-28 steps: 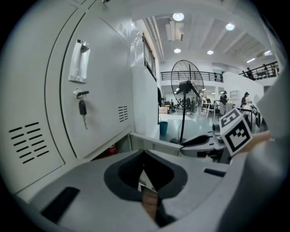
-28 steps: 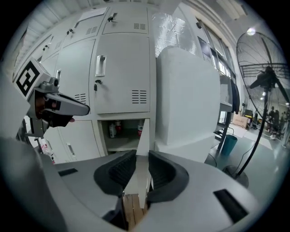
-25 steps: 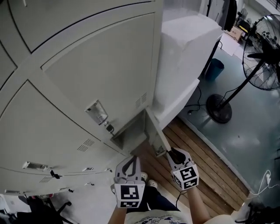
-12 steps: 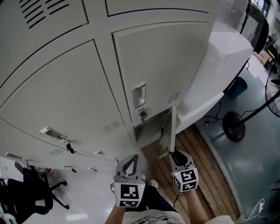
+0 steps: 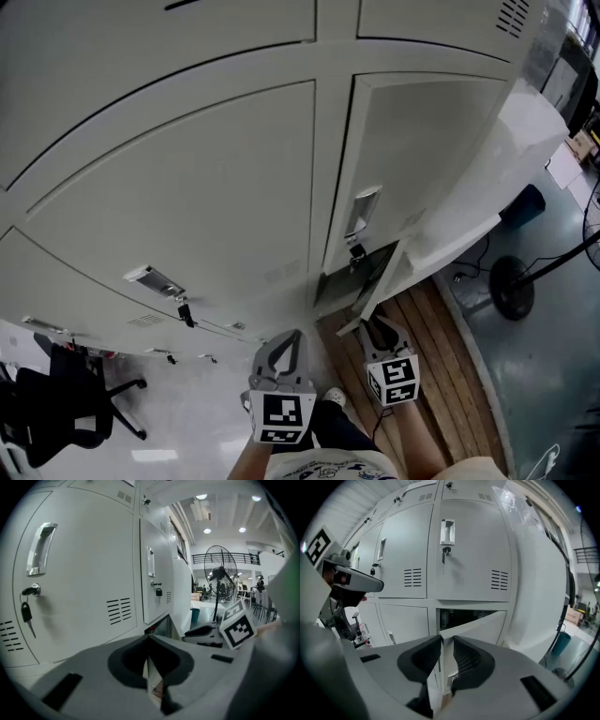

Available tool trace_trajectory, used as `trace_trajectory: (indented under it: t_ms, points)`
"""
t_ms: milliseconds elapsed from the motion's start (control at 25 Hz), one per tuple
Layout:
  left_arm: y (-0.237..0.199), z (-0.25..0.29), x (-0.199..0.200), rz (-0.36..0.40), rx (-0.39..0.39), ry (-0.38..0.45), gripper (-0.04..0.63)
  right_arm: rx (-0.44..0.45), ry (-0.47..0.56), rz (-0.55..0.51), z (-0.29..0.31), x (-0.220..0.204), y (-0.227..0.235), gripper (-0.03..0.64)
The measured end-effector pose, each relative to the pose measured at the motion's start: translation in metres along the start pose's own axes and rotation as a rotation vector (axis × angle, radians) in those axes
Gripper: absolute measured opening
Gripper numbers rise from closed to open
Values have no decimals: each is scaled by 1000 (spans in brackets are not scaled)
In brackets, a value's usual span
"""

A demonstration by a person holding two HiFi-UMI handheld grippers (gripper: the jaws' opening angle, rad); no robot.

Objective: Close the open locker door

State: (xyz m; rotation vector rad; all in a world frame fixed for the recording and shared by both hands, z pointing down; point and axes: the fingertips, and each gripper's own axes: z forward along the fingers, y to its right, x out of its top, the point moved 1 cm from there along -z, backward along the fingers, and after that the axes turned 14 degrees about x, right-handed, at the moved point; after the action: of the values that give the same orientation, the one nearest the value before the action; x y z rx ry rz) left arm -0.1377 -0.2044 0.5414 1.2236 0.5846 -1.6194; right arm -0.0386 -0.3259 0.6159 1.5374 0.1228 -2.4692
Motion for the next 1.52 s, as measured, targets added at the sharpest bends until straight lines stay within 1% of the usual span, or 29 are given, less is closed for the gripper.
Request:
trace_trajectory:
  t_ms: [160, 280, 440, 880, 960, 1080, 1400, 1520]
  points:
    - [-14, 1, -13, -21, 16, -26, 3, 8, 4, -11, 20, 8, -6, 93]
    - [-23, 1, -9, -29, 25, -10, 3, 20, 10, -18, 35, 15, -9, 89]
    - [-36, 0, -17, -43, 50, -32, 3, 43, 17, -32, 54, 25, -11, 86]
    - [-70, -3, -22, -67, 127, -37, 3, 78, 25, -81, 93, 45, -10, 77]
    - [-74, -3, -23, -67, 136, -33, 3, 84, 29, -88, 98, 48, -10, 74]
    - [-77, -3, -27, -78, 141, -46, 3, 86, 29, -100, 104, 50, -8, 48]
    - [-80, -4, -34, -97, 163, -65, 3, 93, 30, -118, 117, 56, -2, 40]
    - [-82, -3, -31, -98, 170, -54, 3, 84, 37, -105, 122, 59, -1, 40]
